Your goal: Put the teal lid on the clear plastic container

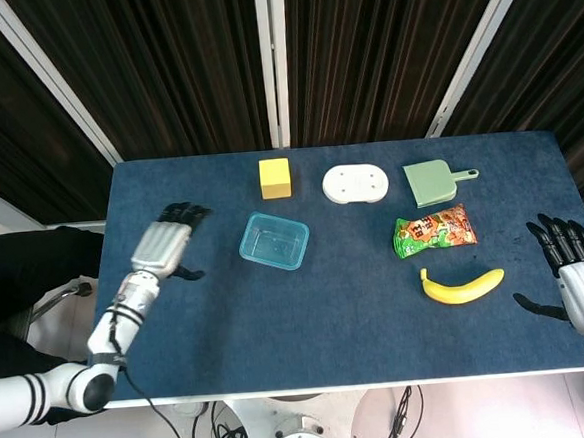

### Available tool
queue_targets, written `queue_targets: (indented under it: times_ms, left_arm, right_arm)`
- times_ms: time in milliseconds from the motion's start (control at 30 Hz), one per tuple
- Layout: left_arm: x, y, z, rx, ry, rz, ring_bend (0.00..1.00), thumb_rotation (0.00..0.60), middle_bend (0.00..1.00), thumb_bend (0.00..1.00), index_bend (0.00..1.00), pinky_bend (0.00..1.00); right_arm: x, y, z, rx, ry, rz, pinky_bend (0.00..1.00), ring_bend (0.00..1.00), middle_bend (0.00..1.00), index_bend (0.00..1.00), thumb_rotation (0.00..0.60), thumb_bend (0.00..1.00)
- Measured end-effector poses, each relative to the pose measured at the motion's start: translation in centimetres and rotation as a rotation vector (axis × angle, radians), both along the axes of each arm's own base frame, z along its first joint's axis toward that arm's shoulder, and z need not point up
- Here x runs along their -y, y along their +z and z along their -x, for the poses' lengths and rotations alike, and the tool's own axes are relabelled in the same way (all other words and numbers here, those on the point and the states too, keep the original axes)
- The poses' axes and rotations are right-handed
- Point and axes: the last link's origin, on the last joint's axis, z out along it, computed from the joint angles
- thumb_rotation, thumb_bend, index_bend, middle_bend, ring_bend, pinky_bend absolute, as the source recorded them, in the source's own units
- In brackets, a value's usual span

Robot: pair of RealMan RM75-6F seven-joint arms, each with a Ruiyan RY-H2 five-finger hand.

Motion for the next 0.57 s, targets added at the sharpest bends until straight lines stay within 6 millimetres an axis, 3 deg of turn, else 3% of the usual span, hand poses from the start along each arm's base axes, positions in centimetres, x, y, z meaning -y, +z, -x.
queue_targets:
  times_ms: [133,267,400,567]
  left_arm:
    - [1.4,3.0,5.4,0.015,0.097,-0.152,0.0,0.6,0.08,0.0,0.14,0.04]
    - [4.4,5.3,10.6,0.008,0.166,-0.276,0.0,0.6,0.09,0.0,0.14,0.02]
    - [8.1,6.9,13.9,-0.007,0.21,-0.354,0.0,0.6,0.09,0.0,0.14,0.02]
    - [12.6,7.6,15.9,-0.003,0.268,-0.383,0.0,0.6,0.09,0.0,0.14,0.02]
  right_arm:
    - [0.4,0.1,0.6,0.018,-0.007,-0.019,0.0,0.0,0.0,0.0,0.6,0.06]
    - [0.1,0.0,0.8,0.026,0.013,-0.017,0.0,0.0,0.0,0.0,0.6,0.06]
    - [-1.1,-0.2,0.8,0.03,0.029,0.003,0.0,0.0,0.0,0.0,0.6,0.07]
    - [-2.6,-0.9,0.9,0.025,0.028,0.002,0.0,0.0,0.0,0.0,0.6,0.07]
